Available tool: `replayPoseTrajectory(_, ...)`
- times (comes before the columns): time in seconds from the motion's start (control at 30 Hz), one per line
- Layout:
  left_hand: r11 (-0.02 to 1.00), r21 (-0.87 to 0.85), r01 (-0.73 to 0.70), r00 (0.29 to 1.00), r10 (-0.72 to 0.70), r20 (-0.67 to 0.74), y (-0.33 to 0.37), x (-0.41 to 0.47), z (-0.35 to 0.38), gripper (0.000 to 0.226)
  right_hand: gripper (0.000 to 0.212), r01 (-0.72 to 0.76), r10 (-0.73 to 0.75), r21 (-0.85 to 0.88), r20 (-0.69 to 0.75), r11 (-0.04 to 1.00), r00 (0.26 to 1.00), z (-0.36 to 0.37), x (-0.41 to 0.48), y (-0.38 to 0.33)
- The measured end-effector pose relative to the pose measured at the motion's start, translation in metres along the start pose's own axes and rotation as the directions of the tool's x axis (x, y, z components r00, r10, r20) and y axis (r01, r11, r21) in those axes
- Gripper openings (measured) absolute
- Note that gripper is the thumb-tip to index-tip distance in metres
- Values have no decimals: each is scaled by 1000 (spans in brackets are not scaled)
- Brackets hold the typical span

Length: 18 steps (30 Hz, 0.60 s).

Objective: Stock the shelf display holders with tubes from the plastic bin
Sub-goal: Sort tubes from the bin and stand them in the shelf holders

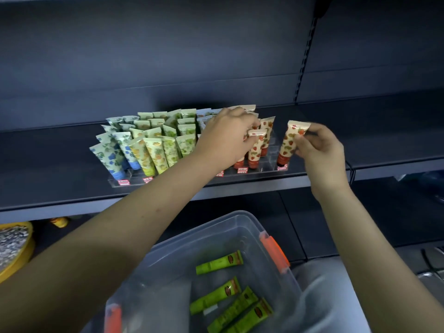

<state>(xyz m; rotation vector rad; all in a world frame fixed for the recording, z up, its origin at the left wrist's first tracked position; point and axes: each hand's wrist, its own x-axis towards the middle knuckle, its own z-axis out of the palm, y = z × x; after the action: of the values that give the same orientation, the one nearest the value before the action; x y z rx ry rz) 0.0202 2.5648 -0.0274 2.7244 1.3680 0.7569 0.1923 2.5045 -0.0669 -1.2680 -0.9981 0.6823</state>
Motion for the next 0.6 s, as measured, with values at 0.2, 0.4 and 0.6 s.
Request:
replayPoseTrajectory(0.2,999,39,19,999,-18,-29,1,13,21,22,18,55,-47,-53,149,997,988,7,25,14)
replayPoseTrajectory(0.4,999,13,35,995,-33,-93,-8,12,30,16,18,44,-21,-104,212,994,977,17,33,28)
replayPoseTrajectory(0.6,999,-11,35,994,-36,-104,-10,12,31,18,23,59,-26,-135,231,989,973,16,34,33)
